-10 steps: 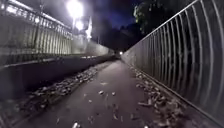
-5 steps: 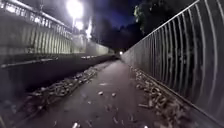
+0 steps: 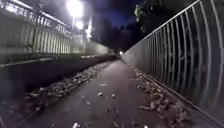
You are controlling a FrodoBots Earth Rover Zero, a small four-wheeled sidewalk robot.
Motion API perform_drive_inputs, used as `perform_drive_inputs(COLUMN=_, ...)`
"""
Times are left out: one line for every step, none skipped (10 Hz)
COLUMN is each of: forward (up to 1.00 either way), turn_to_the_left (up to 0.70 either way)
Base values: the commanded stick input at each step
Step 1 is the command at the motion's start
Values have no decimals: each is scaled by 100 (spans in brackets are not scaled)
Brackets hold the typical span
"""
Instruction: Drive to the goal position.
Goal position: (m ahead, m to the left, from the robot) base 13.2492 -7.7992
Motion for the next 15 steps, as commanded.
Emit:
perform_drive_inputs(forward=30, turn_to_the_left=1)
perform_drive_inputs(forward=30, turn_to_the_left=1)
perform_drive_inputs(forward=29, turn_to_the_left=1)
perform_drive_inputs(forward=29, turn_to_the_left=1)
perform_drive_inputs(forward=29, turn_to_the_left=1)
perform_drive_inputs(forward=29, turn_to_the_left=1)
perform_drive_inputs(forward=29, turn_to_the_left=1)
perform_drive_inputs(forward=29, turn_to_the_left=1)
perform_drive_inputs(forward=29, turn_to_the_left=1)
perform_drive_inputs(forward=29, turn_to_the_left=1)
perform_drive_inputs(forward=29, turn_to_the_left=1)
perform_drive_inputs(forward=29, turn_to_the_left=1)
perform_drive_inputs(forward=29, turn_to_the_left=1)
perform_drive_inputs(forward=28, turn_to_the_left=1)
perform_drive_inputs(forward=28, turn_to_the_left=1)
